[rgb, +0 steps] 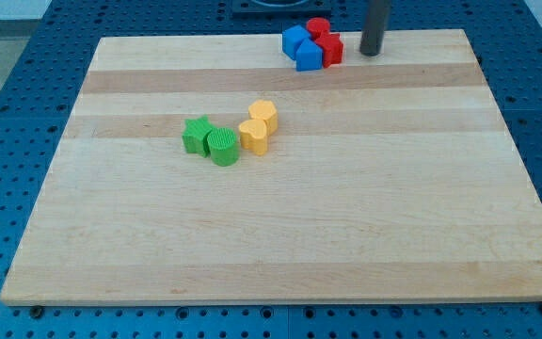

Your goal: Separate the blue blocks and red blocks

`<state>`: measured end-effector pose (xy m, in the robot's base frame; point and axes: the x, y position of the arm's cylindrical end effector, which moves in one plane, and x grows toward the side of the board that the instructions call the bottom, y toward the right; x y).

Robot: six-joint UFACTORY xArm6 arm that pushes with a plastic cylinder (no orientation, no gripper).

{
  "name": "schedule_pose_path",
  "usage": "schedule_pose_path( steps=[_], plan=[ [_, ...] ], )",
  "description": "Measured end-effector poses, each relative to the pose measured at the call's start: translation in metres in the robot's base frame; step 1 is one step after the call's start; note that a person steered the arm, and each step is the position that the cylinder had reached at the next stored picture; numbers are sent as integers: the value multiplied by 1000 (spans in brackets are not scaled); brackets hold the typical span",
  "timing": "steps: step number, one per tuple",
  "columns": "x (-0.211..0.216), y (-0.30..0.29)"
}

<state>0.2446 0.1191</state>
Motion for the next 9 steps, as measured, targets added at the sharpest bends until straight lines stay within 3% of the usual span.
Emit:
schedule_pose_path(
  steps=[1, 3, 4, 5, 6, 7, 9],
  plan=[
    [19, -28],
    [-15, 51],
    [-18, 2],
    [-12, -82],
    [12, -152],
    [18, -147],
    [14, -82]
  ],
)
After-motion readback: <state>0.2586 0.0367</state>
